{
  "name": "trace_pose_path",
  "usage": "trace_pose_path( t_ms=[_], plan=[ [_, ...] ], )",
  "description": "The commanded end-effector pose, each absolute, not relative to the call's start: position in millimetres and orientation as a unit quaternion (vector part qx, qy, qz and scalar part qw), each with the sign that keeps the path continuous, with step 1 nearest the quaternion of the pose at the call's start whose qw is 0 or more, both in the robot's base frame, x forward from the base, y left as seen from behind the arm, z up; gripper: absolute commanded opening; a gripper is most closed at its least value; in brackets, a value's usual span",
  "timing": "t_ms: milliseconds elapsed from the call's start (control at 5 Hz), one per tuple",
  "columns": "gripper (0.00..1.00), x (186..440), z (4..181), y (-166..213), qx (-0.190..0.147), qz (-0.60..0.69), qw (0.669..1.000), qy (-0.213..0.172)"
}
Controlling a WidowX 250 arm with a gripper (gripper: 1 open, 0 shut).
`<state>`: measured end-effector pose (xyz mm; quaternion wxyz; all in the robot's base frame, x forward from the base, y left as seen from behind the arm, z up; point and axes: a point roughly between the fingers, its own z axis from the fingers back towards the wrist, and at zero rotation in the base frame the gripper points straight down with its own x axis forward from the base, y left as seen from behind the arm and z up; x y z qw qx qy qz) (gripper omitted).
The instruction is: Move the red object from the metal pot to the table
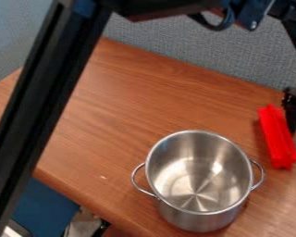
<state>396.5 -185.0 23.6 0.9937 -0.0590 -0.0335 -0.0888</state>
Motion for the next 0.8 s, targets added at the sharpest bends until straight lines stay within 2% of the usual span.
trace_pose_path(
  t_ms=[0,600],
  plan=[
    [1.00,395,33.6,-177,-0.052,-0.081,0.994,-0.044],
    [1.00,405,27.5,-157,-0.003,-0.017,0.997,-0.081]
  ],
)
